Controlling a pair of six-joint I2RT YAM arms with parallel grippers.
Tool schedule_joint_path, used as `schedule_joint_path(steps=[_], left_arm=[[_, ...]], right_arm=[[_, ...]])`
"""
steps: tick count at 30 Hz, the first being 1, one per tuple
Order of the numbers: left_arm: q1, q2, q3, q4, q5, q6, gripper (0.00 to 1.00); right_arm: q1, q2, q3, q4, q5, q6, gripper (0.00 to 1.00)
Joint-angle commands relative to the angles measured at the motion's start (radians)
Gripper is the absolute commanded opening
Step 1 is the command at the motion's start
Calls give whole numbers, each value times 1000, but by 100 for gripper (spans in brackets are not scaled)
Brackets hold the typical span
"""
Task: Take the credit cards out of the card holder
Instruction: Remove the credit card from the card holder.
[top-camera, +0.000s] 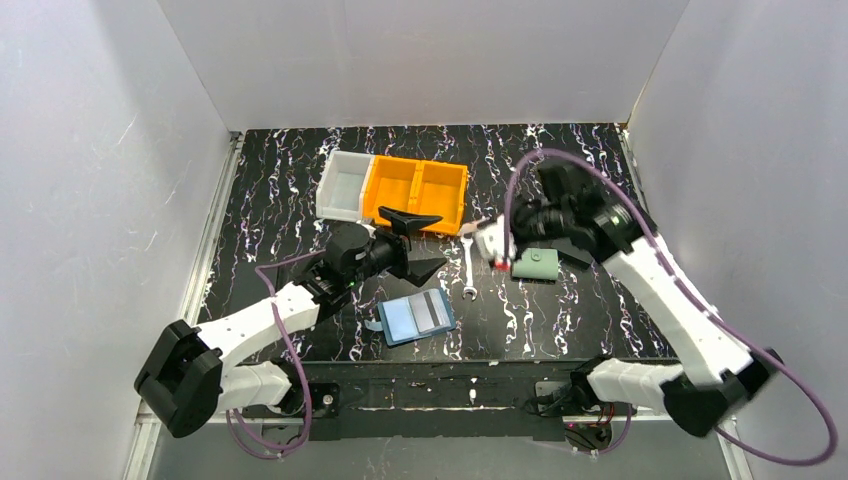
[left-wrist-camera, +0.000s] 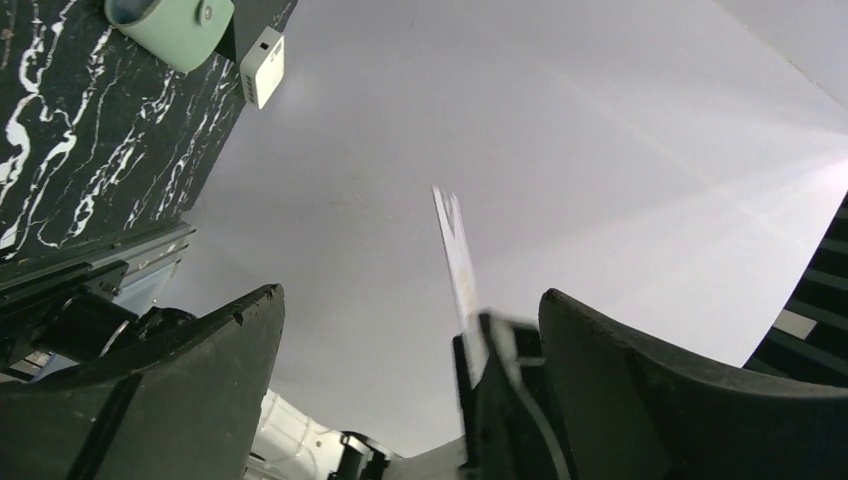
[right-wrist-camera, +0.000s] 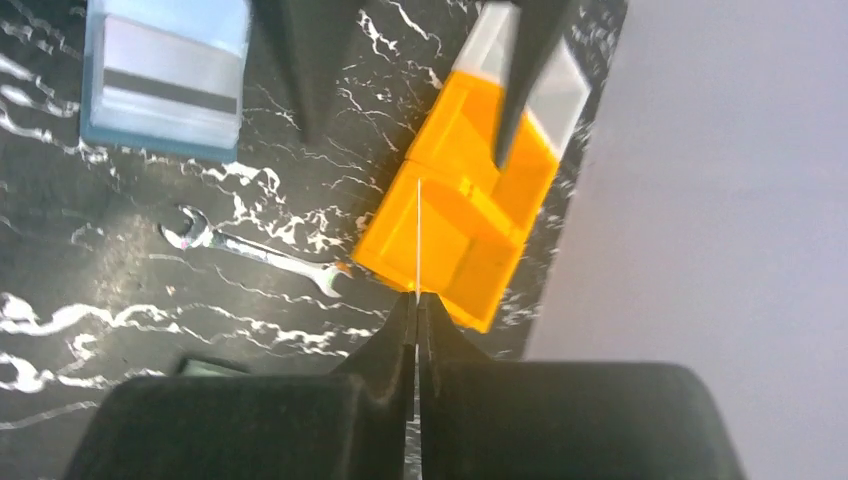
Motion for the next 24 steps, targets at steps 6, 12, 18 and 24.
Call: schedule_joint_path(steps=[6,12,18,24], left_arm=[[-5,21,72,83,88,43,92],[-6,53,73,185,165,79,84],[-10,56,65,227,201,106,73],[-12,55,29,233,205,112,61]], right_arm=[[109,-361,-289,163,114,-337,1],[118,-475,-474,370,88,-415,1],[130,-543,-595,527,68,-472,1],[141,-578,-667,598,63,-499,1]])
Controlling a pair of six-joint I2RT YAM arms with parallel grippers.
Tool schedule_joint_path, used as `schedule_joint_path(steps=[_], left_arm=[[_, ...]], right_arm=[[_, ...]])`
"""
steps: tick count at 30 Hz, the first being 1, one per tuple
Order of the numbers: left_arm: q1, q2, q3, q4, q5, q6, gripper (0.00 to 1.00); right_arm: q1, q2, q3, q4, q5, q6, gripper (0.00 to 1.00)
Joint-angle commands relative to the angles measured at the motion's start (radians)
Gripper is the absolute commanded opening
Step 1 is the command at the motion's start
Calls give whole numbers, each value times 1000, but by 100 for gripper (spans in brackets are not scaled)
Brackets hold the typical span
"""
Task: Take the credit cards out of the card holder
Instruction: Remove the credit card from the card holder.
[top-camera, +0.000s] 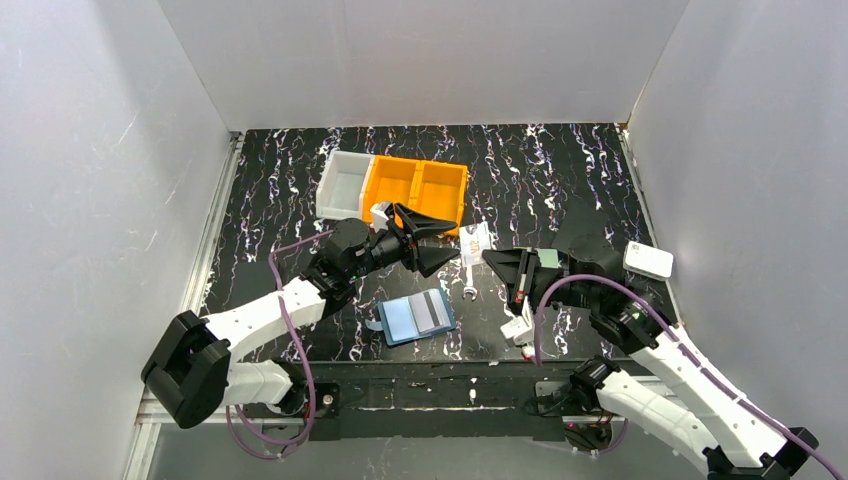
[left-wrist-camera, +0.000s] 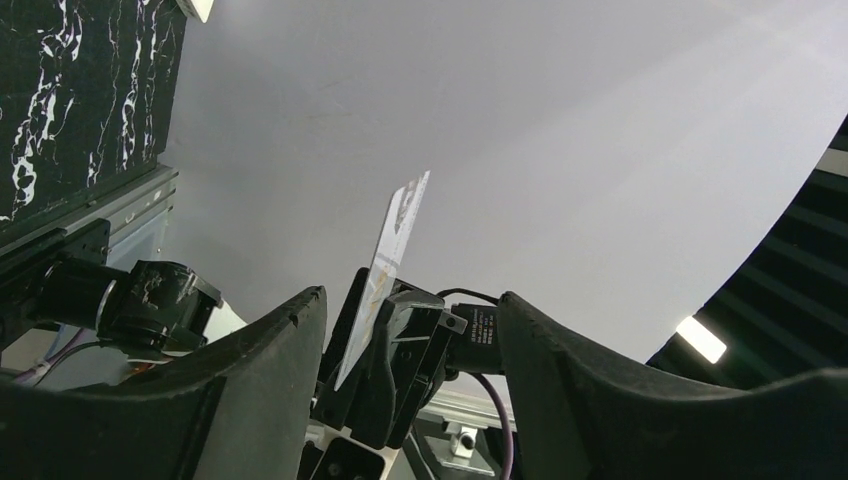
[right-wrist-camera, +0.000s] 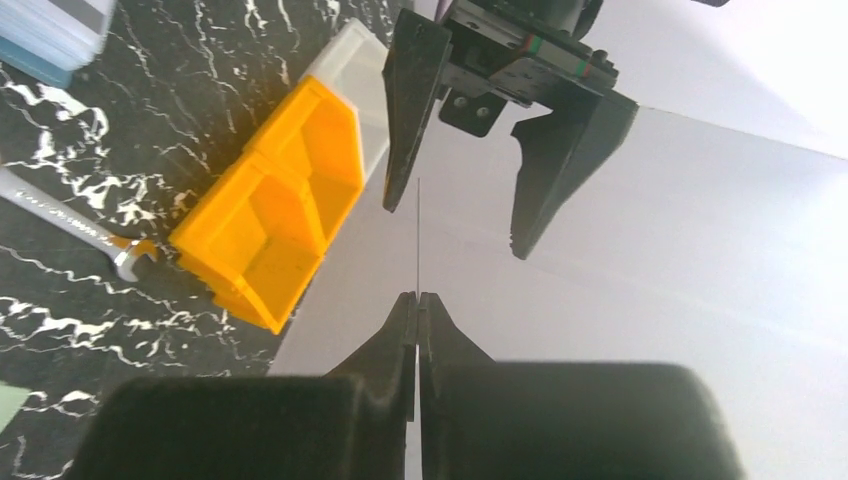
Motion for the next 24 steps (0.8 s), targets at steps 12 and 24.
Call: schedule_joint_path(steps=[12,24], left_arm=[[-8,29,-5,106,60,72,39],[-13,242,-89,735,-3,16,0]], right_arm=[[46,-15,-60,180,-14,-12,1],[81,-20,-68,176,27,46,1]])
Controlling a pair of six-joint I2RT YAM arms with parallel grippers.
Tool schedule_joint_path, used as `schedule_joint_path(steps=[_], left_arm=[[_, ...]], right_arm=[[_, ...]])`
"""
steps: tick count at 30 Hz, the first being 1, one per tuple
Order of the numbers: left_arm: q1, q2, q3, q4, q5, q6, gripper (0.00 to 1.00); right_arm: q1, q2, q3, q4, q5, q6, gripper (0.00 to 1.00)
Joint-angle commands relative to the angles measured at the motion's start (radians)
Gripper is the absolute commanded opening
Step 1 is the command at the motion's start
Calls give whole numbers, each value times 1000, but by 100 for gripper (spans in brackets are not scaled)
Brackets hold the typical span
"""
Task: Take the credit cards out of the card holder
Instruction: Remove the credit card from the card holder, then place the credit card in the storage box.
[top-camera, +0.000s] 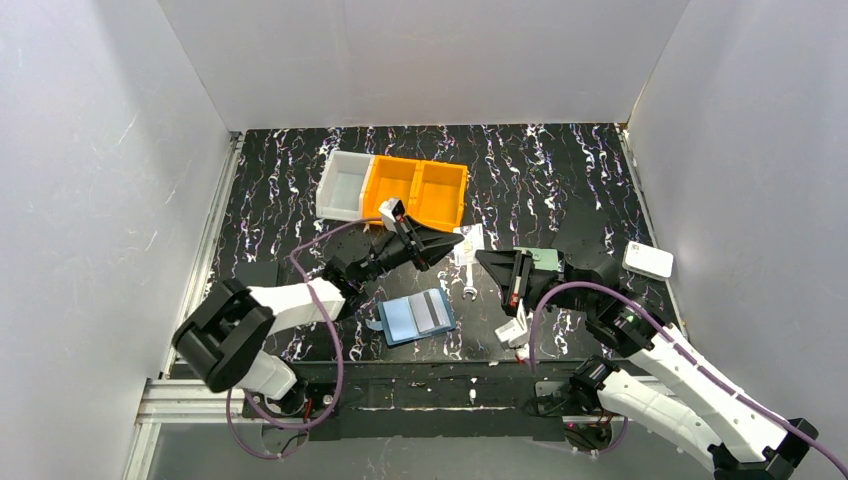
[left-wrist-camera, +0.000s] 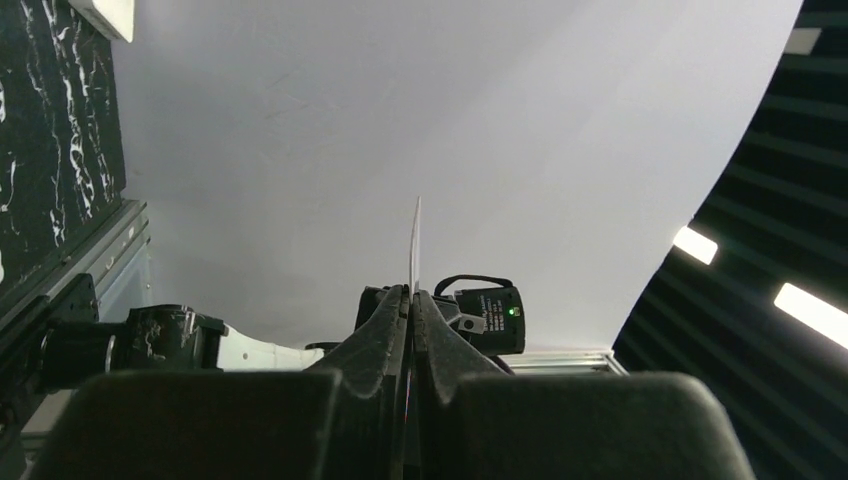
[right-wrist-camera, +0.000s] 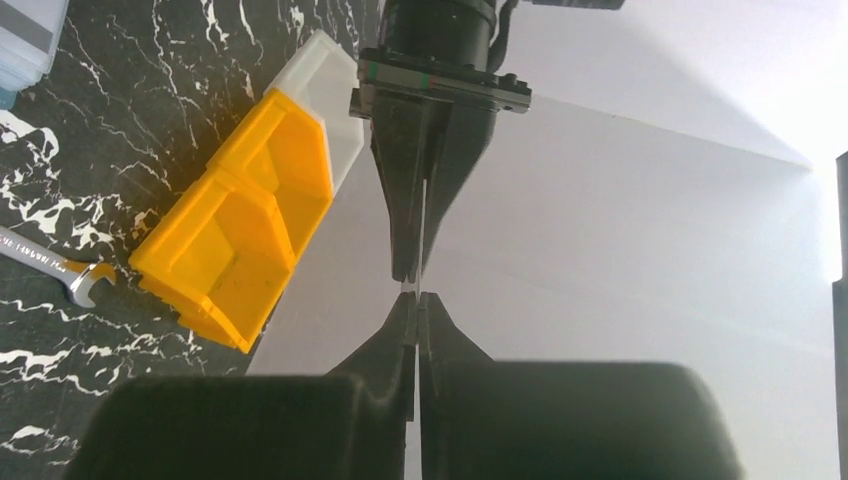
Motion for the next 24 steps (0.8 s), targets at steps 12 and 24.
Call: schedule_joint_path(steps=[12,24], left_arm=[[183,-104,36,-364,269,562,0],[184,-210,612,-1945,-136,2245,0]], right_arm=[[15,17,192,-457,93,265,98],[-40,255,319,-427,6,1069,98]])
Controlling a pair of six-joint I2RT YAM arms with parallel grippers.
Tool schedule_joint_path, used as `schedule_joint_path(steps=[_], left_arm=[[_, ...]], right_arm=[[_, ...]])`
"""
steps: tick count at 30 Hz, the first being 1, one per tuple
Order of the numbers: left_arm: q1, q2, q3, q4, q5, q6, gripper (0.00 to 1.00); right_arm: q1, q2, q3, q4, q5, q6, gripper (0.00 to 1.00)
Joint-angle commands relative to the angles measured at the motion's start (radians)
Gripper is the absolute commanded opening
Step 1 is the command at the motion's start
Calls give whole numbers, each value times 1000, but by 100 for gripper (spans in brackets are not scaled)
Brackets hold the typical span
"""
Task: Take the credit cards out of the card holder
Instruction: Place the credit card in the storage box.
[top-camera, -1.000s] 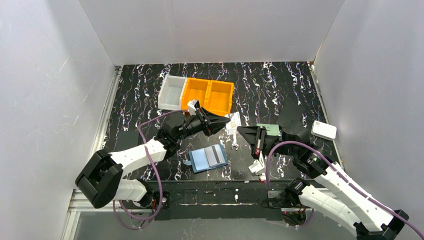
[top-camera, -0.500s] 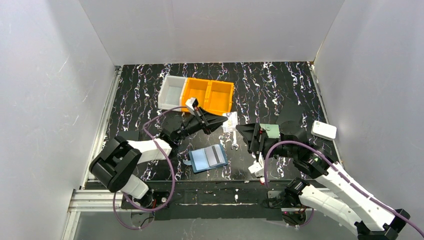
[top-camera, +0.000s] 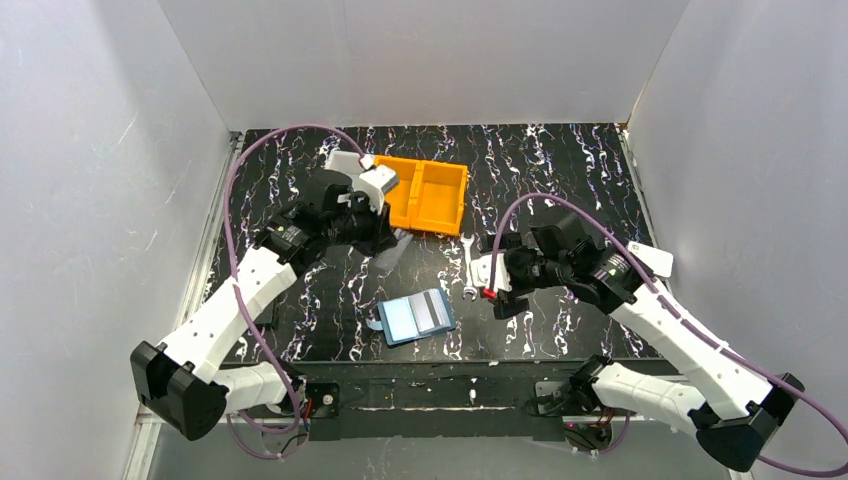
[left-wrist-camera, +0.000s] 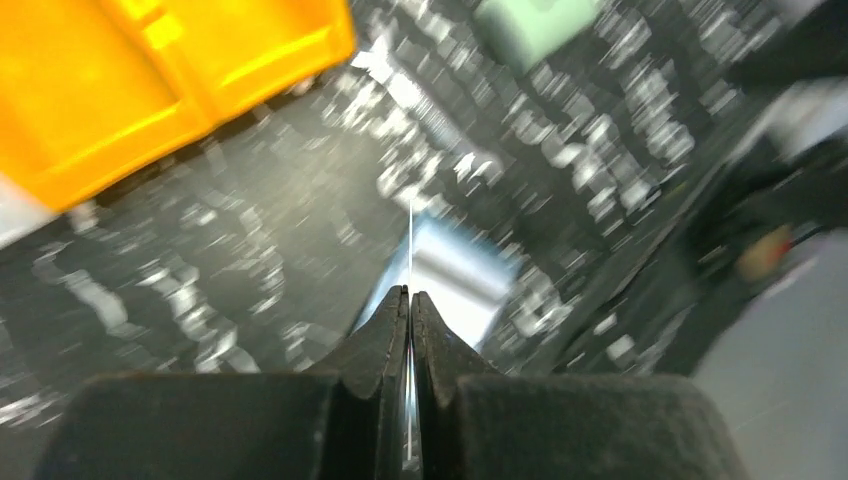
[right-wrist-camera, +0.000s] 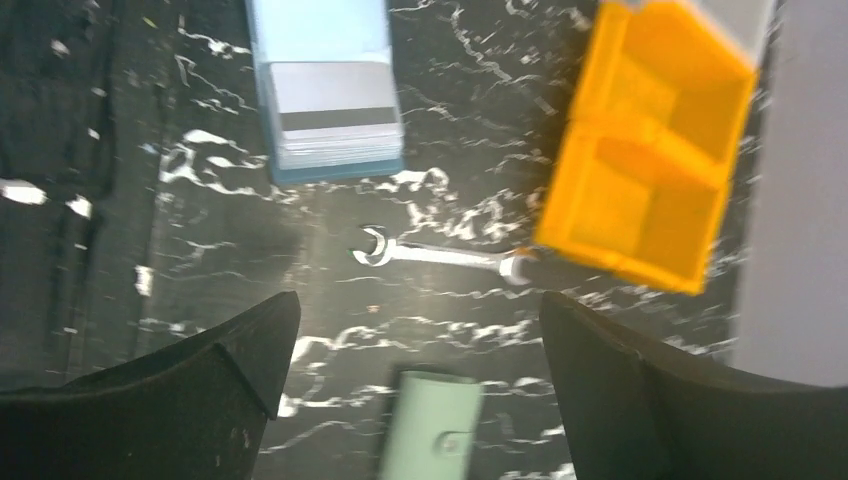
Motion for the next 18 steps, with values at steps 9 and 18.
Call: schedule_joint_path(steps=[9,18], left_arm=[[48,88,210,-518,-265,1072,0],[147,369,371,-409,-322,1337,0]], right_arm=[[-244,170,68,-58,-350,521,98],[-382,355,60,11,-670,444,98]])
